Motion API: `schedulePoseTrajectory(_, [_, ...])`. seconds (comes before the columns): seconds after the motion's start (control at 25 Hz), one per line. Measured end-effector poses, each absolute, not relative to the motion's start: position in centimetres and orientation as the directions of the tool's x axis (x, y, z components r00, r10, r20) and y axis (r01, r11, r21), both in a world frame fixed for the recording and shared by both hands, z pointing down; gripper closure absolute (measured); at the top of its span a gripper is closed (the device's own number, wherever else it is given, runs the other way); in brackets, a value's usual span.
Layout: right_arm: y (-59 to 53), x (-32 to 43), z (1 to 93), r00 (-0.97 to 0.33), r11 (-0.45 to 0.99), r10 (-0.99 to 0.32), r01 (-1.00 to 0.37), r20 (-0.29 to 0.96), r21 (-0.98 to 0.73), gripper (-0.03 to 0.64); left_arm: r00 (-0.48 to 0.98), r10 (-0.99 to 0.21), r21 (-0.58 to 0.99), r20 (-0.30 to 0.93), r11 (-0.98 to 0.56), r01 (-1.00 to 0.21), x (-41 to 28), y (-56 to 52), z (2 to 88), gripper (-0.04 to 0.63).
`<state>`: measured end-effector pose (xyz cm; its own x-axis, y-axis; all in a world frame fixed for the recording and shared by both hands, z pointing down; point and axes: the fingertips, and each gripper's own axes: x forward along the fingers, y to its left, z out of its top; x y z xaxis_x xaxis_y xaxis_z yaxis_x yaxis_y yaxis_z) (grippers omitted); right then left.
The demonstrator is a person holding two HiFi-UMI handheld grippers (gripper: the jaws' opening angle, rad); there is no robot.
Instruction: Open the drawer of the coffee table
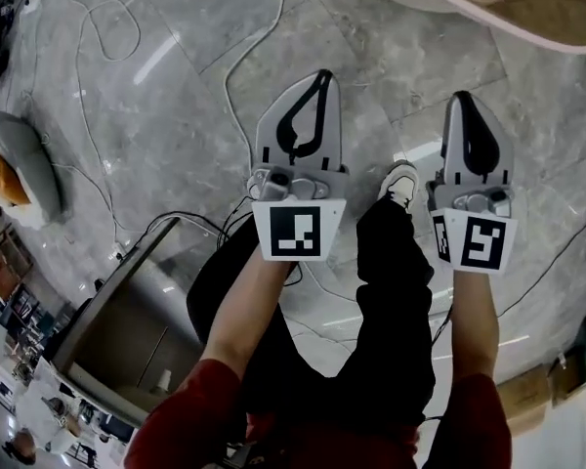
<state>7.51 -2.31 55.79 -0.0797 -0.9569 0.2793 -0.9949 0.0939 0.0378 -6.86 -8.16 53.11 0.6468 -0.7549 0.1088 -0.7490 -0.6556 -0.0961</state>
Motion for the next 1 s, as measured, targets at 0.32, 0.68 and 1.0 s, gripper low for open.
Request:
schedulePoseTrajectory(0.32, [-5.0,11.8,70.0,-0.007,0.024,-0.985,-0.995,0.173,0.096,0.589,0.658,-0.753,-0.158,0.014,-0.651,-0.742,-4.2,-10.4,67.6,0.581])
schedulePoseTrajectory(0.68, [-6.6,14.6,78.7,0.044,-0.034,-0.993,-0.996,0.114,0.084,0.589,0.660,-0.751,-0.153,-0.014,-0.651,-0.743,-2.1,-11.2,75.2,0.581])
schedulePoseTrajectory(1.0, [-5.7,16.0,80.9,0.075,-0.073,-0.990,-0.997,0.122,0.016,0.589,0.688,-0.726,-0.160,0.023,-0.682,-0.714,-0.2,-10.1,77.1,0.581])
